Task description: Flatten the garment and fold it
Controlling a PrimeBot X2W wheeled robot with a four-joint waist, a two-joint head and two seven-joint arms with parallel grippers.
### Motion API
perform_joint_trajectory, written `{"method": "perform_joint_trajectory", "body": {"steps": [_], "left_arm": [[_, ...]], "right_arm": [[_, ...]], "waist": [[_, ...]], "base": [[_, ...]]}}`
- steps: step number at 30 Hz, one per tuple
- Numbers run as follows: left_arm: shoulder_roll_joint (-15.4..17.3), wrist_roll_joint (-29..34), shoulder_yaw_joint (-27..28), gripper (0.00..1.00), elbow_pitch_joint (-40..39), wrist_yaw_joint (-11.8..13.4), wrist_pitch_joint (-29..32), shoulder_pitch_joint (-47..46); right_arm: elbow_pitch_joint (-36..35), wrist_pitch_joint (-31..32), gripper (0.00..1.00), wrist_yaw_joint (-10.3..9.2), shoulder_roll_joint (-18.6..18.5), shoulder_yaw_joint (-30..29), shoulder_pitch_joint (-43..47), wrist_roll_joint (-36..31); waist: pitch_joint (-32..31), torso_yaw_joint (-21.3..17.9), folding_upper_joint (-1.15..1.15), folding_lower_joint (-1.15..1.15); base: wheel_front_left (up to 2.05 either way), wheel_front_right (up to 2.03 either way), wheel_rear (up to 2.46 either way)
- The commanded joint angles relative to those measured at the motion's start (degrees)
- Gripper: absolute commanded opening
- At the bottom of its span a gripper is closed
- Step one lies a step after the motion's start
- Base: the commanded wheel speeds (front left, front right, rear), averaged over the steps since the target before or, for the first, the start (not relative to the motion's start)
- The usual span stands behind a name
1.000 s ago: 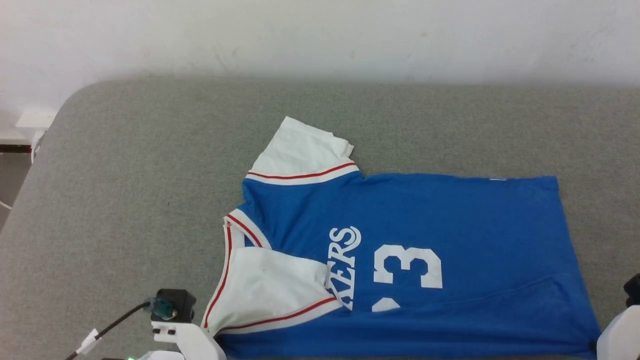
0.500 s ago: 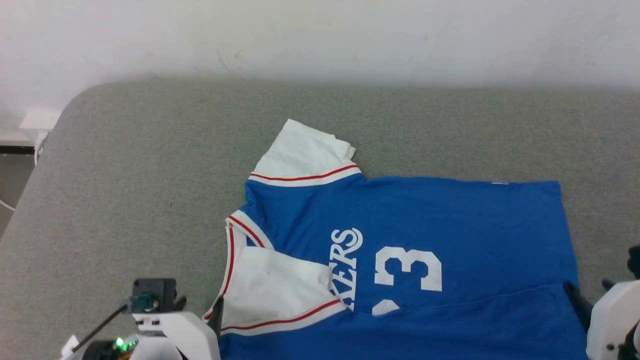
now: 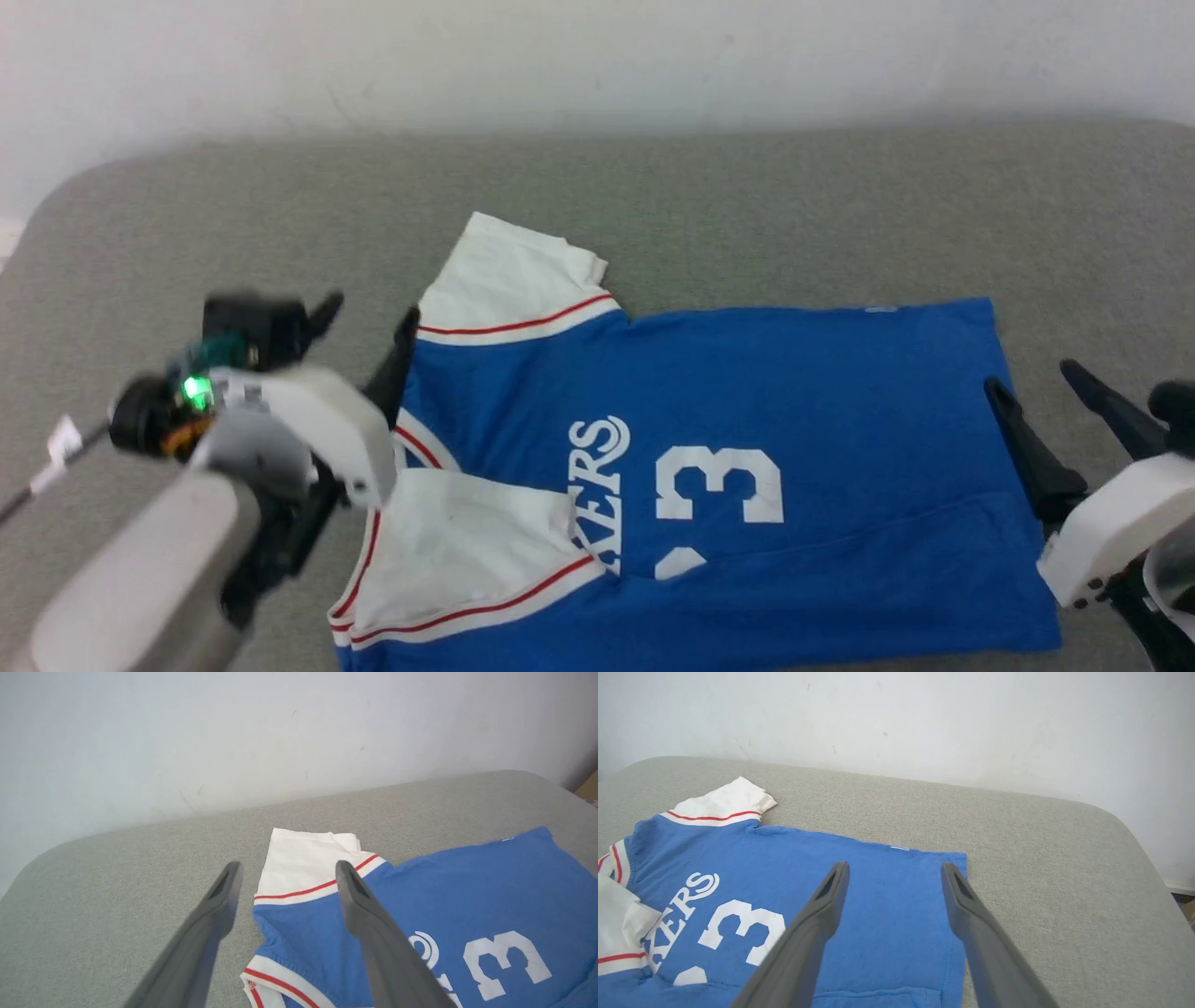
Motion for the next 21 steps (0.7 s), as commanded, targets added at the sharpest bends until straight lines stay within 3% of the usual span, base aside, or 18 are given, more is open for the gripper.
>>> {"method": "perform_joint_trajectory", "body": {"steps": [1,9,11,14,16,21], "left_arm": [[0.3,0.0,0.0,1.0,1.8,-1.7,1.6,-3.9],[0.6,-3.3,-0.6,1.0,16.4,-11.9,11.9,-20.9],[0.3,-4.6,-0.2,1.0,18.3,-13.0,13.5,-22.6],[-0.2,-7.3,-0.3,1.0,23.6,-16.8,18.6,-28.2],[-1.6,-10.9,1.2,1.0,28.5,-17.0,23.9,-33.4],[-1.4,-10.7,0.8,1.0,33.7,-16.6,28.9,-39.6]], "right_arm": [[-0.6,-0.7,1.0,-0.05,0.3,0.6,-1.4,0.3],[-2.6,-2.0,1.0,-0.05,2.6,3.3,-4.2,-0.4],[-2.9,-2.1,1.0,-0.05,2.7,3.6,-4.4,-0.6],[-3.4,-2.8,1.0,-0.05,3.3,4.1,-5.2,-0.9],[-3.9,-3.3,1.0,-0.05,3.9,3.9,-5.3,-1.4],[-4.6,-3.8,1.0,-0.05,4.1,4.8,-5.8,-1.9]], "waist": [[3.9,-3.8,0.0,0.0],[11.7,-10.0,0.0,0.0],[12.8,-10.7,0.0,0.0],[15.2,-12.1,0.0,0.0],[17.5,-12.9,0.0,0.0],[20.4,-14.1,0.0,0.0]], "base": [[0.0,0.0,0.0],[0.0,0.0,0.0],[0.0,0.0,0.0],[0.0,0.0,0.0],[0.0,0.0,0.0],[0.0,0.0,0.0]]}}
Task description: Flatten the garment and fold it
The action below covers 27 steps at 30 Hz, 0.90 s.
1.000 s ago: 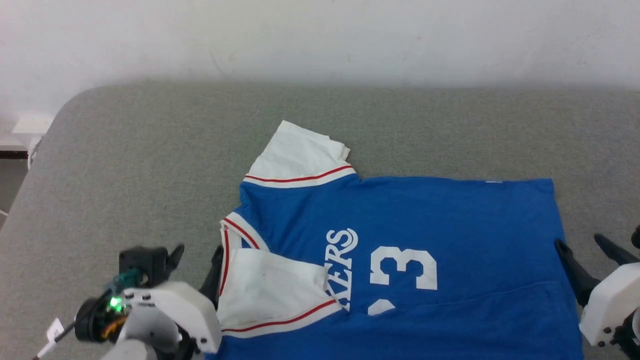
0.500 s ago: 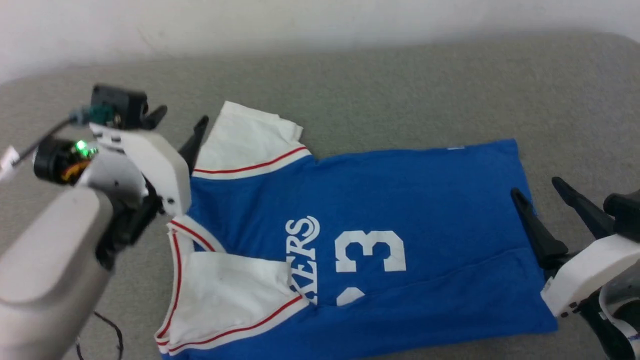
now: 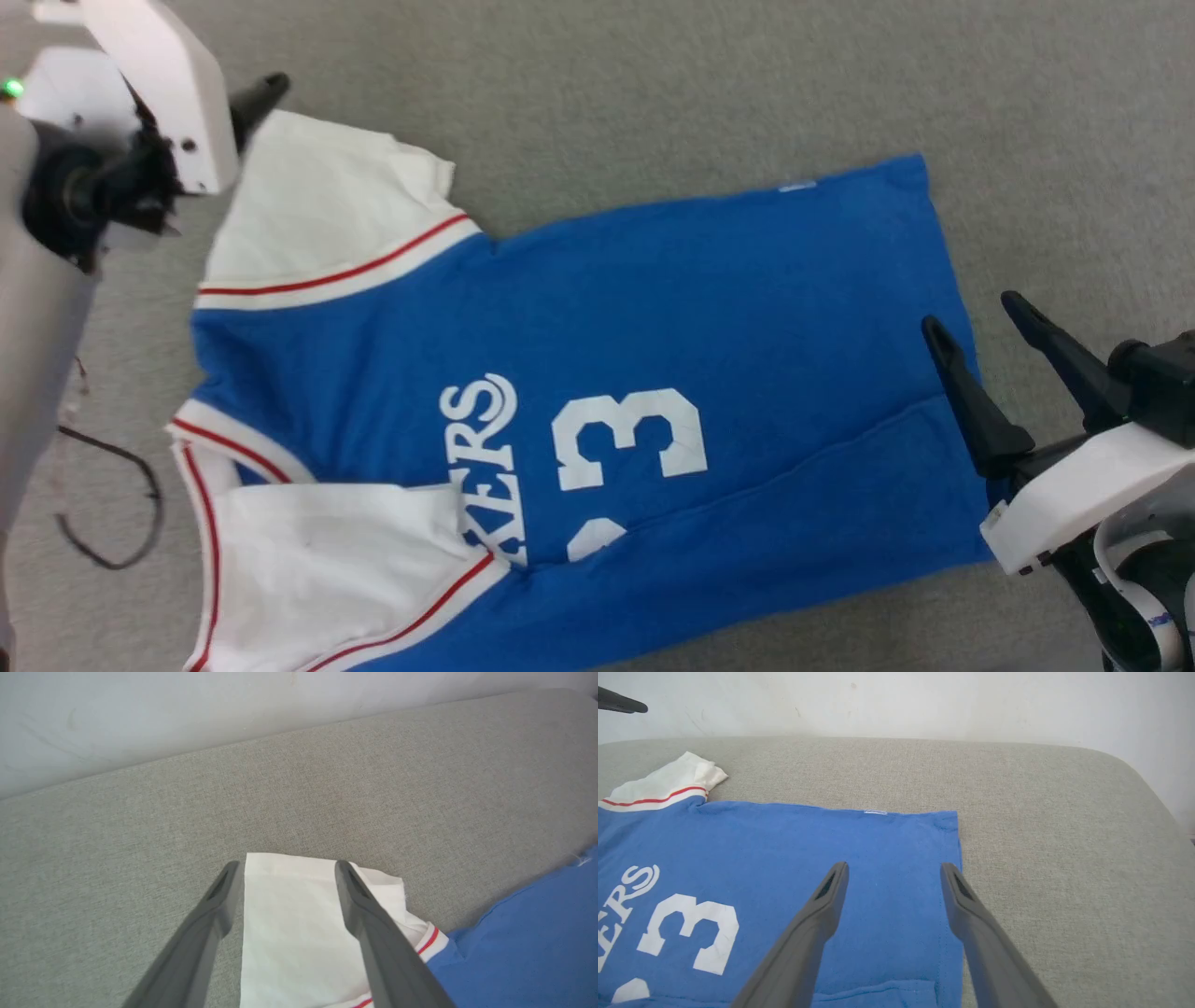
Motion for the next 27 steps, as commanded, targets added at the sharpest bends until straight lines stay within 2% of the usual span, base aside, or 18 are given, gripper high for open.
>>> {"method": "perform_joint_trajectory", "body": {"steps": [1,5,12,21,22,23,27], "left_arm": [[0.2,0.3,0.0,1.0,1.5,0.5,1.0,-1.6],[0.7,1.0,-0.6,1.0,4.8,1.9,3.9,-3.8],[2.4,3.1,-2.6,1.0,7.5,2.2,6.6,-4.9],[1.6,-0.3,-2.5,1.0,7.1,0.0,10.3,-4.0],[1.4,-1.0,-2.3,0.52,6.9,-0.3,10.5,-3.9],[1.3,-1.5,-2.0,0.0,6.7,-0.6,10.6,-3.8],[1.3,-1.5,-1.8,0.0,5.9,-1.2,9.2,-4.1]], "right_arm": [[-0.6,-0.5,1.0,-0.04,0.2,0.1,-1.3,-0.6],[-1.0,-1.0,1.0,-0.04,0.4,0.3,-2.1,-0.6],[-1.1,-1.0,1.0,-0.04,0.9,0.4,-2.4,-0.8],[-0.6,-0.4,1.0,-0.04,1.0,-1.0,-2.3,-1.7],[-0.4,-0.3,1.0,-0.04,1.1,-1.1,-2.3,-1.8],[-0.3,-0.2,1.0,-0.04,1.2,-1.2,-2.2,-2.0],[0.0,0.0,1.0,-0.04,1.7,-1.4,-2.1,-2.5]], "waist": [[4.7,-3.5,0.0,-0.02],[6.3,-4.0,0.0,-0.02],[7.3,-4.2,0.0,-0.02],[7.8,-4.0,0.0,-0.02],[7.8,-4.0,0.0,-0.02],[7.9,-4.0,0.0,-0.02],[8.0,-3.8,0.0,-0.02]], "base": [[0.0,0.0,0.0],[0.0,0.0,0.0],[0.0,0.0,0.0],[0.0,0.0,0.0],[0.0,0.0,0.0],[0.0,0.0,0.0],[0.0,0.0,0.0]]}}
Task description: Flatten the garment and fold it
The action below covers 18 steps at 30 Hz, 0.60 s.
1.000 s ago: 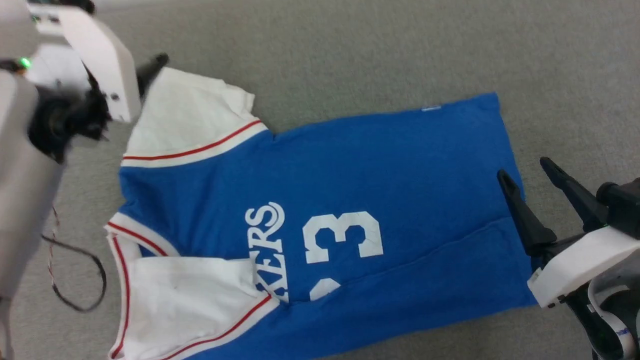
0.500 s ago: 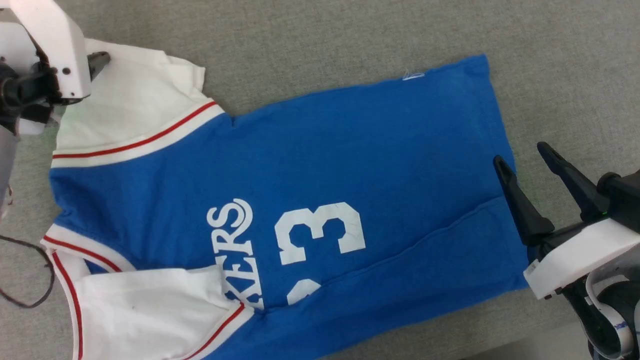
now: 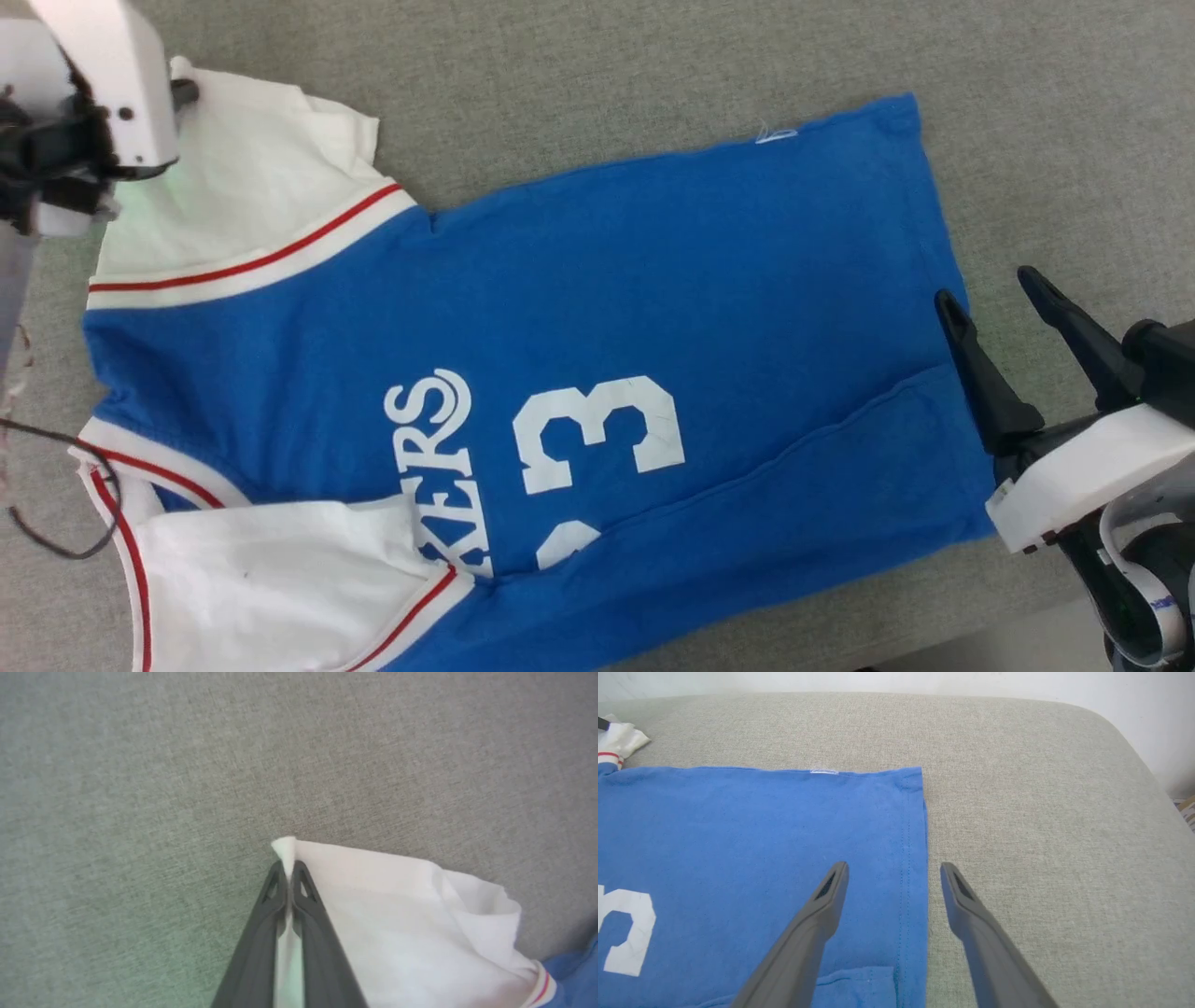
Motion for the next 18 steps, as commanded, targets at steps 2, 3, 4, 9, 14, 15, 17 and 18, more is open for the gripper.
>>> {"method": "perform_joint_trajectory", "body": {"steps": [2,3,4,9,14,15,17,18], "left_arm": [[-0.8,-0.1,-0.6,0.0,0.0,-0.7,-0.8,0.9],[-0.9,0.0,-0.5,0.0,0.0,-0.9,-1.3,0.9],[-1.2,0.0,-0.5,0.0,0.0,-1.1,-2.0,1.0],[-2.4,1.6,-1.2,0.0,-0.2,-2.3,-6.8,1.4],[-4.6,3.6,-3.2,0.0,-1.5,-3.9,-12.1,2.8],[-5.0,3.9,-3.6,0.0,-1.9,-4.1,-12.9,3.2],[-5.5,4.6,-4.4,0.0,-3.2,-4.5,-14.8,4.1],[-5.7,4.8,-4.4,0.0,-4.1,-4.4,-15.7,4.5]], "right_arm": [[0.3,0.3,1.0,-0.04,0.3,-0.4,-0.3,-0.5],[0.4,0.5,1.0,-0.04,0.3,-0.7,-0.2,-0.5],[0.5,0.8,1.0,-0.04,0.2,-1.0,-0.1,-0.5],[1.1,3.6,1.0,-0.04,-2.1,-2.0,-0.5,0.5],[2.4,10.9,1.0,-0.04,-7.8,-3.2,-2.1,3.8],[2.8,12.5,1.0,-0.04,-9.2,-3.3,-2.9,4.7],[4.0,15.7,1.0,-0.04,-12.3,-2.9,-4.8,6.8],[4.9,17.4,1.0,-0.04,-13.7,-2.6,-5.9,8.1]], "waist": [[-0.5,0.4,0.0,0.0],[-0.8,0.7,0.0,0.0],[-1.3,1.1,0.0,0.0],[-4.8,3.6,0.0,0.0],[-8.9,8.1,0.0,0.0],[-9.5,9.1,0.0,0.0],[-10.5,11.0,0.0,0.0],[-10.9,11.7,0.0,0.0]], "base": [[0.0,0.0,0.0],[0.0,0.0,0.0],[0.0,0.0,0.0],[0.0,0.0,0.0],[0.0,0.0,0.0],[0.0,0.0,0.0],[0.0,0.0,0.0],[0.0,0.0,0.0]]}}
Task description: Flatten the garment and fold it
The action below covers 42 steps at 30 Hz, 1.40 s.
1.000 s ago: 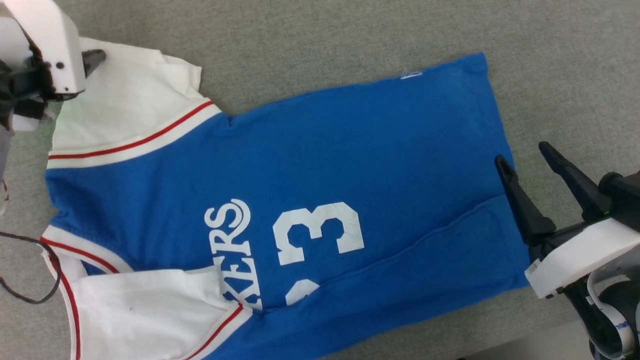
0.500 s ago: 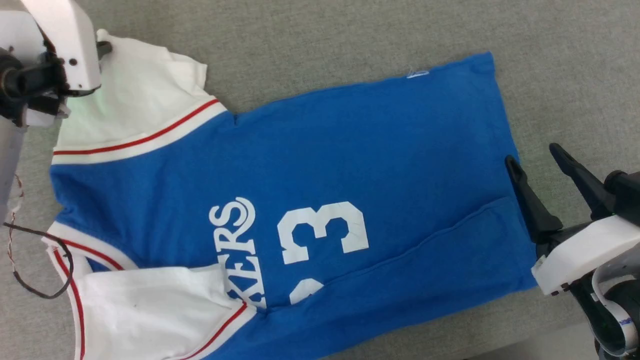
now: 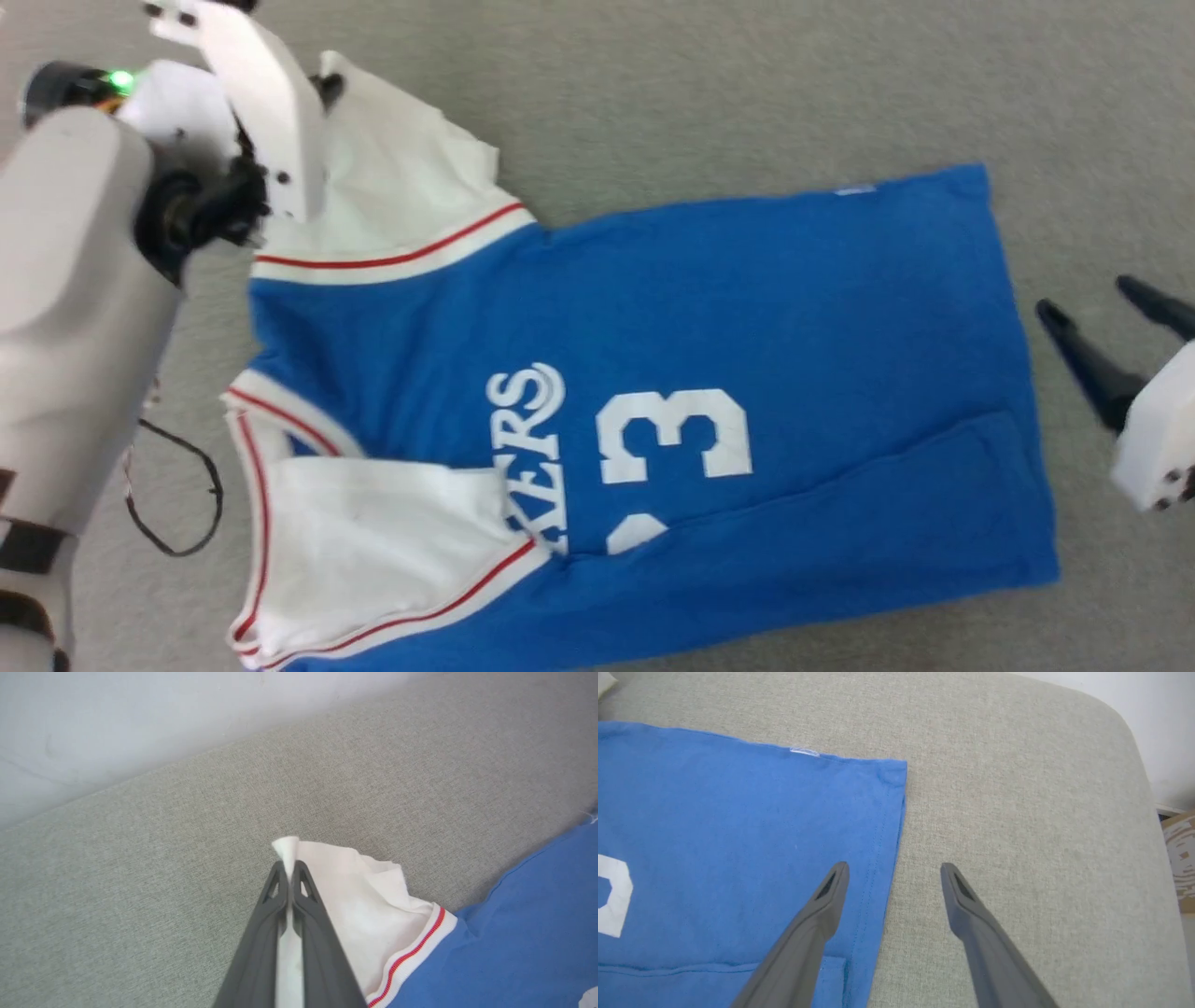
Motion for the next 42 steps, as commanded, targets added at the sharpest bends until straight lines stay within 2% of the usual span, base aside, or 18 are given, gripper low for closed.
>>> {"method": "perform_joint_trajectory", "body": {"steps": [1,6,10,21,25,30,31,32,42], "left_arm": [[-0.4,0.6,-0.2,0.0,-1.1,-0.1,-1.3,1.2],[-1.0,1.4,-0.9,0.0,-6.8,0.9,-4.9,4.7],[-0.9,1.6,-0.7,0.0,-12.6,3.6,-6.8,8.3],[-0.2,3.1,-0.3,0.0,-26.0,12.3,-10.4,18.0],[-0.4,3.4,-0.5,0.0,-28.8,14.1,-10.9,19.6],[-0.7,3.8,-1.0,0.0,-30.8,15.1,-11.0,20.4],[-0.8,3.9,-1.1,0.0,-31.0,15.2,-10.9,20.4],[-0.8,3.9,-1.2,0.0,-31.2,15.3,-10.9,20.4],[-0.3,4.0,-1.7,0.0,-30.8,15.8,-10.9,21.8]], "right_arm": [[1.3,1.6,1.0,-0.04,-1.5,0.1,-2.2,1.5],[8.0,8.9,1.0,-0.04,-8.8,3.7,-8.0,5.0],[13.1,11.5,1.0,-0.04,-13.3,7.7,-12.9,6.4],[26.0,12.2,1.0,-0.04,-19.3,18.9,-23.4,5.3],[30.1,11.2,1.0,-0.04,-20.4,22.1,-25.1,4.7],[32.7,10.2,0.98,-0.04,-20.6,26.1,-25.5,6.4],[33.0,10.1,0.46,-0.04,-20.6,26.7,-25.5,6.9],[33.1,9.8,0.0,-0.04,-20.7,27.3,-25.6,7.4],[34.7,4.3,0.0,-0.04,-21.5,30.0,-26.9,10.5]], "waist": [[-4.0,5.3,0.0,0.01],[-4.7,9.4,0.0,0.01],[-4.3,11.9,0.0,0.01],[-2.2,16.1,0.0,0.01],[-1.5,17.0,0.0,0.01],[-0.8,17.6,0.0,0.01],[-0.7,17.7,0.0,0.01],[-0.7,17.7,0.0,0.01],[-3.3,16.8,0.0,0.01]], "base": [[0.0,0.0,0.0],[0.0,0.0,0.0],[0.0,0.0,0.0],[0.0,0.0,0.0],[0.0,0.0,0.0],[0.0,0.0,0.0],[0.0,0.0,0.0],[0.0,0.0,0.0],[0.0,0.0,0.0]]}}
